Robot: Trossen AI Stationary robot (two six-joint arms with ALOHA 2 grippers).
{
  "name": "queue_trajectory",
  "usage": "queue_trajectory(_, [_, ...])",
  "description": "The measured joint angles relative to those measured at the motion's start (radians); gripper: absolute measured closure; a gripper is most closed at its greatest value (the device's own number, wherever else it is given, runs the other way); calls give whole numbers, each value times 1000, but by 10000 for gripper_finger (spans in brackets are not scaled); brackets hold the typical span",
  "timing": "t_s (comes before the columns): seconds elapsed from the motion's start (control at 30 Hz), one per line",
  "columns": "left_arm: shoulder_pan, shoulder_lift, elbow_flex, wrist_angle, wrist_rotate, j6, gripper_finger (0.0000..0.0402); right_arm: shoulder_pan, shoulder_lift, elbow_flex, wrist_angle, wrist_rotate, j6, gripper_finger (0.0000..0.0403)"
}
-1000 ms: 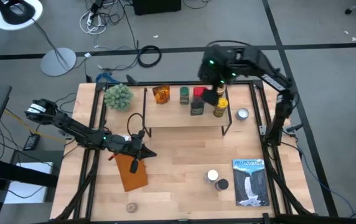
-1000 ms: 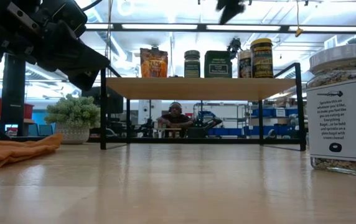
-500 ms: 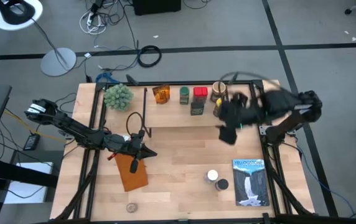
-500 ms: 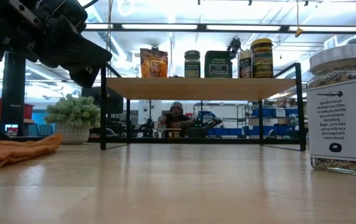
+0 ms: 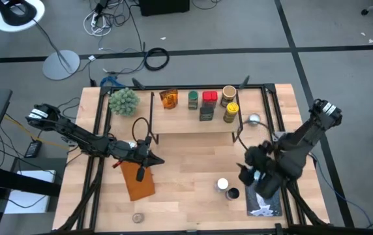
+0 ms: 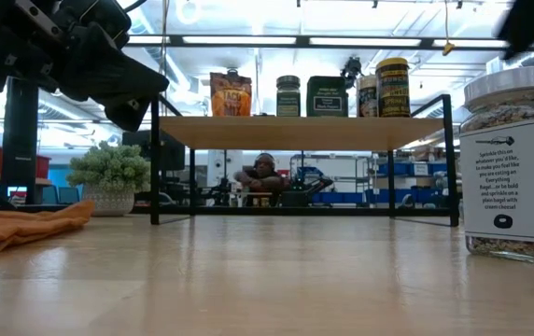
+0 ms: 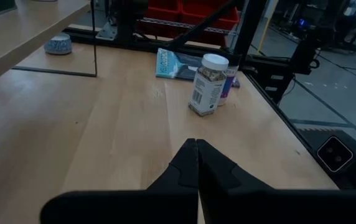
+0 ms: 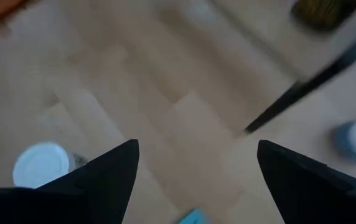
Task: Shelf spices
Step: Put the white seasoning bottle on the shelf
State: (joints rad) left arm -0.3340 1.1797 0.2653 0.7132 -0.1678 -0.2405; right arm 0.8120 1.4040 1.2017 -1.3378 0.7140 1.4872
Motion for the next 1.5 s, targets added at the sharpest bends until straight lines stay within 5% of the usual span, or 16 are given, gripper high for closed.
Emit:
queue_trajectory(0.4, [0, 0, 0, -1, -49, 0, 400, 193, 0, -241, 276, -44, 261, 120])
queue_trajectory(0.8, [0, 0, 0, -1, -49, 0, 400, 200, 0, -498, 740, -89, 183, 387])
queue_trajectory(1.1, [0, 0, 0, -1, -49, 0, 400, 114, 0, -659, 1182, -107, -15, 399])
queue_trajectory(1.5, [0, 0, 0, -1, -49, 0, 400, -102, 1, -663, 1344, -267, -307, 402])
